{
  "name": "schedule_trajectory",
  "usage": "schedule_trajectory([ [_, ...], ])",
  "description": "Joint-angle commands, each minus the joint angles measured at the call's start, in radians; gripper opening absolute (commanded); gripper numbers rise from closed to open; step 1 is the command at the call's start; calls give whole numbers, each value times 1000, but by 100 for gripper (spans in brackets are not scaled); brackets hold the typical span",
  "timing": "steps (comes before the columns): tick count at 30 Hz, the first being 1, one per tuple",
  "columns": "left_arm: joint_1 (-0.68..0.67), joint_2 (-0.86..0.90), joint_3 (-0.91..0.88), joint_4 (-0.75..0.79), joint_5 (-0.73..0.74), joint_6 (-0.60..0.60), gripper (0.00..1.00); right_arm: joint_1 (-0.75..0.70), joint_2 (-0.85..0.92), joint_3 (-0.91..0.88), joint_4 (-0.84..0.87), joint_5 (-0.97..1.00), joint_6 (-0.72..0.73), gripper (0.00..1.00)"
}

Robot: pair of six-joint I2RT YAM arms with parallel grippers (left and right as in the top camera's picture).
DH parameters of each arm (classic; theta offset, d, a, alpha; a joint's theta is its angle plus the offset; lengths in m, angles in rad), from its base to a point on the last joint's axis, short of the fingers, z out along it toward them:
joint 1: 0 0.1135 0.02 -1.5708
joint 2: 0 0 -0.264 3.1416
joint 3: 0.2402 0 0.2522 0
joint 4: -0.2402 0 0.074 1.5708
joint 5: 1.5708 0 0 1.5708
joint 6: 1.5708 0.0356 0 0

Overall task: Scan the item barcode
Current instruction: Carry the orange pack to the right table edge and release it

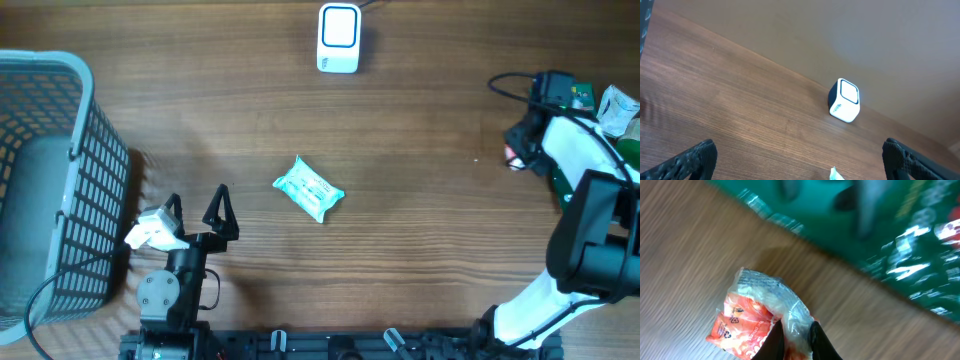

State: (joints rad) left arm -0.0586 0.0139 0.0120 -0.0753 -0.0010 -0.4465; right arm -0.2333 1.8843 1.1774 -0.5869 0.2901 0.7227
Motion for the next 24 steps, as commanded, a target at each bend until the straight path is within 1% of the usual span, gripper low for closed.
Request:
schedule_trajectory([
  [1,5,-5,-6,0,12,16,100,-148,23,-5,5,236,13,5],
  [3,5,-5,-6,0,12,16,100,-217,23,-5,36,230,-32,6],
  [4,5,-5,-6,0,12,16,100,-254,23,-5,64,230,-90,20],
  [5,5,-5,-6,0,12,16,100,-285,23,-5,95,215,-146,61],
  [6,5,-5,-6,0,12,16,100,-302,23,0,108,190,-174,92],
  [7,5,-5,-6,0,12,16,100,-311,19,12,111,146,-206,100],
  [9,5,-5,-6,0,12,16,100,-311,-11,48,105,-17,-290,100],
  [10,5,-5,-6,0,12,16,100,-301,-43,68,95,-112,-309,100],
  [13,5,-5,-6,0,12,16,100,-244,-184,104,51,-338,-299,100],
  [15,5,-5,-6,0,12,16,100,-187,-285,104,40,-426,-259,100],
  [18,5,-5,-6,0,12,16,100,-61,-425,104,14,-448,-178,100],
  [20,5,-5,-6,0,12,16,100,31,-486,104,-4,-449,-136,100],
  [21,5,-5,-6,0,12,16,100,64,-500,104,-12,-448,-136,100],
  [24,5,-5,-6,0,12,16,100,231,-512,103,-72,-447,-137,100],
])
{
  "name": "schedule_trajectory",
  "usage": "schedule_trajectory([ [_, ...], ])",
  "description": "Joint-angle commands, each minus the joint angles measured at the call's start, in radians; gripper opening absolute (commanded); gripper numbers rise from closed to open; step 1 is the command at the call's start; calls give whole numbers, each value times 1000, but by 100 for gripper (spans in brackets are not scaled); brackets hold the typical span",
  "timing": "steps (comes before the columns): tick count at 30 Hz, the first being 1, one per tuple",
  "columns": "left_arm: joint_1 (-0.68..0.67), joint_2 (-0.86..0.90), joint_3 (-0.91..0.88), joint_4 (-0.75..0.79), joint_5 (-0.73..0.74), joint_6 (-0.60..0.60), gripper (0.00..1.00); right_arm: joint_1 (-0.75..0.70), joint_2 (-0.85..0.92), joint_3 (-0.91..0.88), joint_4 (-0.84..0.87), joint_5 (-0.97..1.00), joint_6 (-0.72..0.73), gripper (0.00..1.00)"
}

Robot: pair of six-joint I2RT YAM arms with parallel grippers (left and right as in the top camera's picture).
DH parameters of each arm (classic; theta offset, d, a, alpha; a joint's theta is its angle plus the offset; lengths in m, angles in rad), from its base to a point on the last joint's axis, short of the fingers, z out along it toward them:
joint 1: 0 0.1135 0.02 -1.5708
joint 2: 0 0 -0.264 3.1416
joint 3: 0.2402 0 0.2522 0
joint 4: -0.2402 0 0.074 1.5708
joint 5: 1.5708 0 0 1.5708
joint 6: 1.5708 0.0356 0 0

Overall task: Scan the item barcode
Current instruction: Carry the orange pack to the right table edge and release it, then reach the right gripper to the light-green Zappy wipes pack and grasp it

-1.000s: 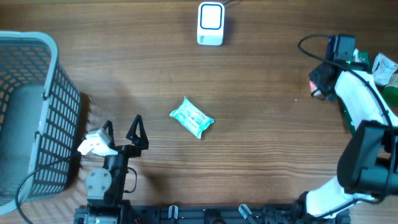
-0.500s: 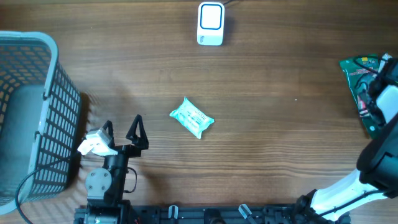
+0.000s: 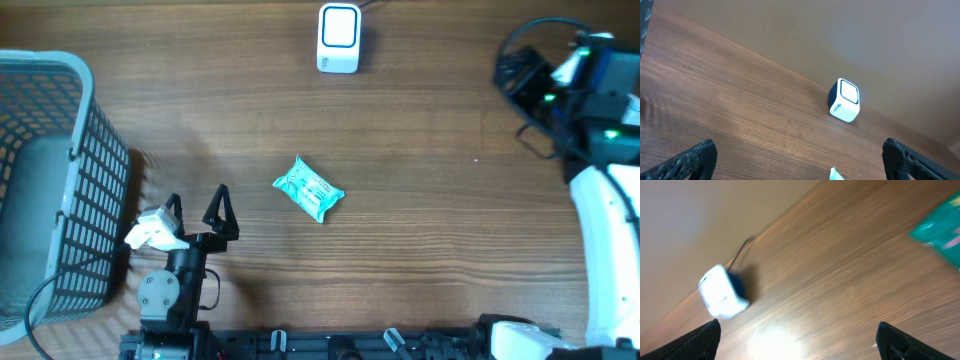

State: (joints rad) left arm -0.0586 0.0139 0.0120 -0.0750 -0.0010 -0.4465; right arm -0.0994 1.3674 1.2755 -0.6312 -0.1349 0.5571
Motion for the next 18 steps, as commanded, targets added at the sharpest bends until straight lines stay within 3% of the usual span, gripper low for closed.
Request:
schedule_trajectory([
  [1,5,-5,-6,0,12,16,100,165,19,5,-48,-19,26,100],
  [8,5,-5,-6,0,12,16,100,495,212,-14,-43,48,19,100],
  [12,5,-5,-6,0,12,16,100,598,384,-14,-17,68,12,100],
  [18,5,-5,-6,0,12,16,100,631,475,-14,-22,-142,-273,100],
])
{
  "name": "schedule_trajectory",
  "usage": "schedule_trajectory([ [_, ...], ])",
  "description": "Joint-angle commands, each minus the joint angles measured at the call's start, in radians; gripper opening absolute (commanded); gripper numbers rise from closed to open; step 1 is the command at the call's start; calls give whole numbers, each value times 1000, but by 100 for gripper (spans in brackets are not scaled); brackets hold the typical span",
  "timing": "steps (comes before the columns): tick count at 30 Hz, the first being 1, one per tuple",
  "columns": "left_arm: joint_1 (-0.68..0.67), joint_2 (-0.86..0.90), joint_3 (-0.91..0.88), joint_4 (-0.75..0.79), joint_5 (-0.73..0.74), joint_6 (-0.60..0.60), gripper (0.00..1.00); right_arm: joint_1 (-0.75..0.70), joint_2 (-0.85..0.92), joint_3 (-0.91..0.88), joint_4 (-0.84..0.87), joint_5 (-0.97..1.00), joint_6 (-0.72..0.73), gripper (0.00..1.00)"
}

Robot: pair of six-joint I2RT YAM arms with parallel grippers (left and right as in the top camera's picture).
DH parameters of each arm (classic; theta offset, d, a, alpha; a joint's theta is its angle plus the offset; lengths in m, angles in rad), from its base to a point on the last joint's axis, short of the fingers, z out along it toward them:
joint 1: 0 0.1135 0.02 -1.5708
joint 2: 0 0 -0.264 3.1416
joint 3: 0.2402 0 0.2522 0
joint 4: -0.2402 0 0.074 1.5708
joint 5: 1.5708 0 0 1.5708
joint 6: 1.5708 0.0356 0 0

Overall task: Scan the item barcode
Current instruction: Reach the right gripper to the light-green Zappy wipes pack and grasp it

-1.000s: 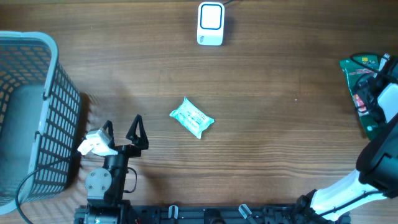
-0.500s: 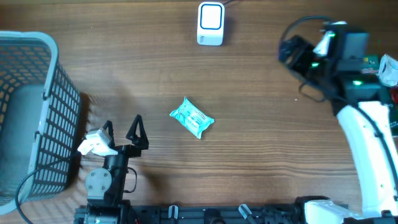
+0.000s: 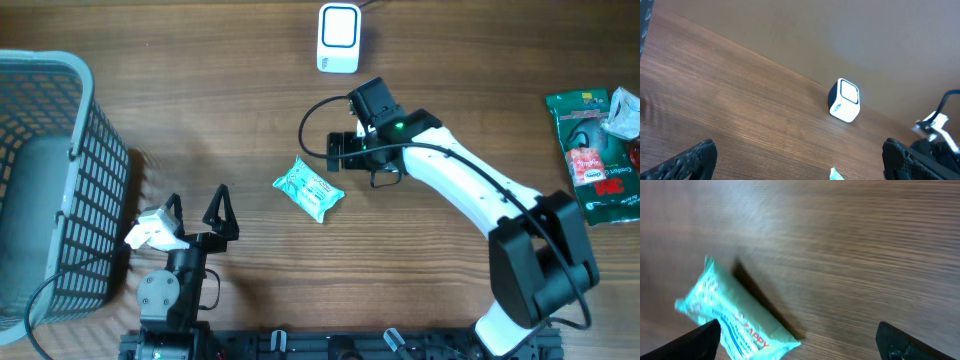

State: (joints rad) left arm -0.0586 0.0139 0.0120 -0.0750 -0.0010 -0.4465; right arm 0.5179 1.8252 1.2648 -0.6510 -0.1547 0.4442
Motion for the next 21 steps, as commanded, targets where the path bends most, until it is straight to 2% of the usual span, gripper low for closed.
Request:
schedule_trajectory([
  [1,5,-5,-6,0,12,16,100,19,17,-4,0,-156,-168,100],
  [8,5,-5,-6,0,12,16,100,36,17,-4,-1,-334,-163,100],
  [11,5,-5,-6,0,12,16,100,36,17,-4,-2,-345,-133,100],
  [13,5,-5,-6,0,12,16,100,36,17,-4,-8,-345,-57,100],
  [21,5,-5,-6,0,12,16,100,36,17,-11,76,-445,-18,100],
])
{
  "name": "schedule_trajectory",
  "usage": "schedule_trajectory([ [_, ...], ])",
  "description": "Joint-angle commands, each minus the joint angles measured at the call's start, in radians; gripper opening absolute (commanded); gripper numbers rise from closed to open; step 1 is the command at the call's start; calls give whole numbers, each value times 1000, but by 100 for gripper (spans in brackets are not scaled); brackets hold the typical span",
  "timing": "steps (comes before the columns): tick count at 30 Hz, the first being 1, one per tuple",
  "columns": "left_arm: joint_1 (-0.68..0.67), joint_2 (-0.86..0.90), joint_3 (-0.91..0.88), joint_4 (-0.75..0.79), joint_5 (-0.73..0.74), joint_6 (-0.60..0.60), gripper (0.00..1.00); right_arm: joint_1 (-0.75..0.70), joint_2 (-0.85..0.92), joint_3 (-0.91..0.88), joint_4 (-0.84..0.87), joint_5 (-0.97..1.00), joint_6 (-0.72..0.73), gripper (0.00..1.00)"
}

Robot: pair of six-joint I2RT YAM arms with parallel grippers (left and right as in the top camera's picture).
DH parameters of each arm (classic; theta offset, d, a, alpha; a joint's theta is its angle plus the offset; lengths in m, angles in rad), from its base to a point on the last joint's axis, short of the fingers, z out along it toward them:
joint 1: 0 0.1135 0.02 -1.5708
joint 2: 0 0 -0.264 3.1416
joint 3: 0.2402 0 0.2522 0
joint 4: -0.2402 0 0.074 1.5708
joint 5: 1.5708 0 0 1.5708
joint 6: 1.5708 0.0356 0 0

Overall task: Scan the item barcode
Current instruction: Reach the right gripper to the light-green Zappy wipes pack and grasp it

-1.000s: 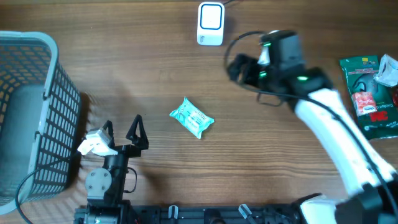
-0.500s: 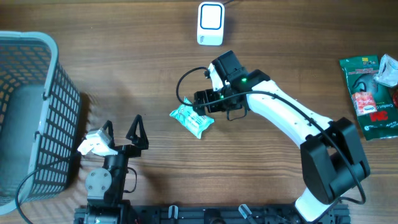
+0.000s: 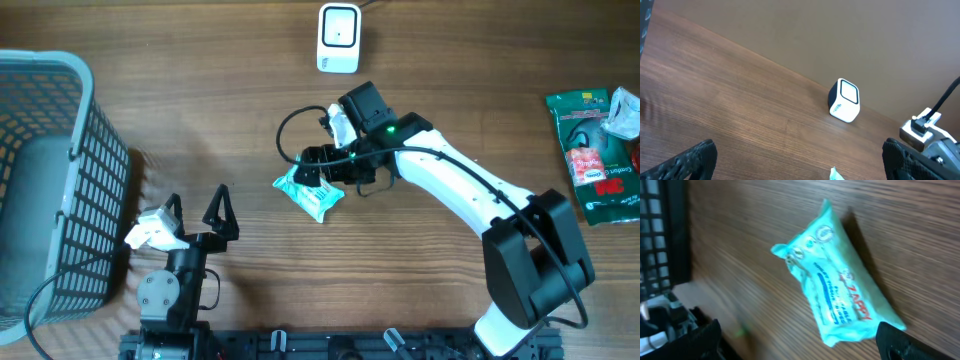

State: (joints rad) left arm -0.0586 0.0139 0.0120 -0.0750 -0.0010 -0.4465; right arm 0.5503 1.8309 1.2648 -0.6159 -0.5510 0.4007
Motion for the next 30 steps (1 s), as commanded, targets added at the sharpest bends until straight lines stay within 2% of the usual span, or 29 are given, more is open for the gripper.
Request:
schedule_trajectory([
  [1,5,-5,-6,0,12,16,100,3,16,-14,64,-49,25,100],
  [5,5,-5,-6,0,12,16,100,14,82,-14,151,-47,18,100],
  [9,5,-5,-6,0,12,16,100,36,207,-14,209,34,19,100],
  [16,5,-5,-6,0,12,16,100,40,241,-14,238,4,14,99],
  [20,5,-5,-6,0,12,16,100,84,259,-14,234,3,3,93],
  [21,5,-5,-6,0,12,16,100,91,261,-14,227,3,17,88],
  [23,5,-5,-6,0,12,16,100,95,262,-14,206,-8,19,62],
  [25,5,-5,-6,0,12,16,100,95,262,-14,187,-8,18,43],
  [28,5,-5,-6,0,12,16,100,95,262,-14,153,-8,18,7],
  [30,5,-5,-6,0,12,16,100,93,262,-14,151,-16,18,4],
])
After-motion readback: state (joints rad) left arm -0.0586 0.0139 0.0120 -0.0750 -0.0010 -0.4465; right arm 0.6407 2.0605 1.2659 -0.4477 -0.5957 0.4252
